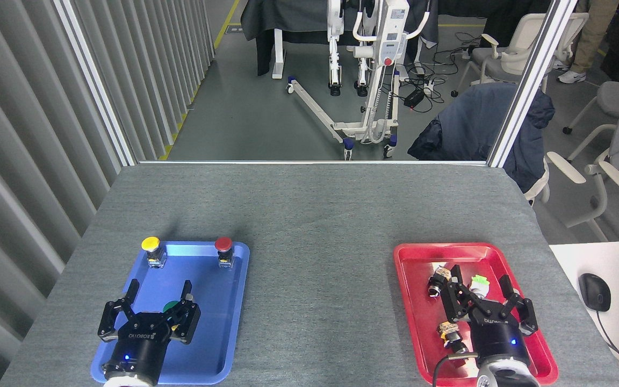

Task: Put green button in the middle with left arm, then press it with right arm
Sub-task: 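Lower the left gripper onto the green button on the blue tray and grasp it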

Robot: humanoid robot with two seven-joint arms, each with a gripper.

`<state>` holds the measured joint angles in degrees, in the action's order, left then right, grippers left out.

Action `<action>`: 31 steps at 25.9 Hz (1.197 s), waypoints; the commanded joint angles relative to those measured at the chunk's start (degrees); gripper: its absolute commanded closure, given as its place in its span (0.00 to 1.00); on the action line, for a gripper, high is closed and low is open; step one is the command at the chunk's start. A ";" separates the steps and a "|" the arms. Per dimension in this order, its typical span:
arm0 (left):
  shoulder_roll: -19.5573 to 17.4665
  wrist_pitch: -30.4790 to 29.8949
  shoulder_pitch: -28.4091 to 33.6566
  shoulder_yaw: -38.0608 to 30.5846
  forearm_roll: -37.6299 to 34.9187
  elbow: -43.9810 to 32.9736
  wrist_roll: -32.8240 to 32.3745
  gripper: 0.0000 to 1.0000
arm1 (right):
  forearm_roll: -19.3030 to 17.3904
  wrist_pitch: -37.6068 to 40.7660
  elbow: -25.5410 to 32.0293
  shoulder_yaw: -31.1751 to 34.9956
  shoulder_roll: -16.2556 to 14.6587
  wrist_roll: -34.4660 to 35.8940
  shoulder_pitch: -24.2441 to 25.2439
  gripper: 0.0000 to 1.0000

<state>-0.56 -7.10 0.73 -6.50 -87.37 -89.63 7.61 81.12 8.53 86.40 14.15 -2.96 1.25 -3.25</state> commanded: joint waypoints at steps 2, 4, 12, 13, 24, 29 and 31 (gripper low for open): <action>0.29 -0.10 0.94 0.08 0.10 0.24 0.03 0.01 | 0.00 0.00 0.00 0.00 -0.03 -0.02 0.00 0.00; 0.47 -0.28 1.21 -0.01 0.19 -0.46 0.12 0.01 | 0.00 0.00 0.00 0.00 -0.03 -0.02 0.00 0.00; -0.06 -0.19 2.44 -0.27 0.10 -0.55 -1.02 0.01 | 0.00 0.00 0.00 -0.09 -0.03 -0.11 0.44 0.00; -0.06 -0.28 3.40 -0.18 0.10 -0.55 -1.02 0.01 | 0.00 0.00 0.00 -0.09 -0.03 -0.11 0.53 0.00; 1.88 3.06 2.79 7.99 -3.77 12.11 -1.02 0.01 | 0.00 0.00 0.00 -0.09 0.23 -0.20 0.44 0.00; 1.00 6.22 2.00 7.46 -5.35 14.39 -1.29 0.01 | 0.00 0.00 0.00 0.00 0.32 -0.20 0.44 0.00; 1.00 6.31 1.73 7.29 -5.00 14.57 -1.29 0.01 | 0.00 0.00 0.00 0.00 0.32 -0.20 0.44 0.00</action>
<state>0.60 -1.40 2.86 1.00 -92.30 -75.77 6.45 81.12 8.53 86.40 14.13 -2.67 1.05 -2.81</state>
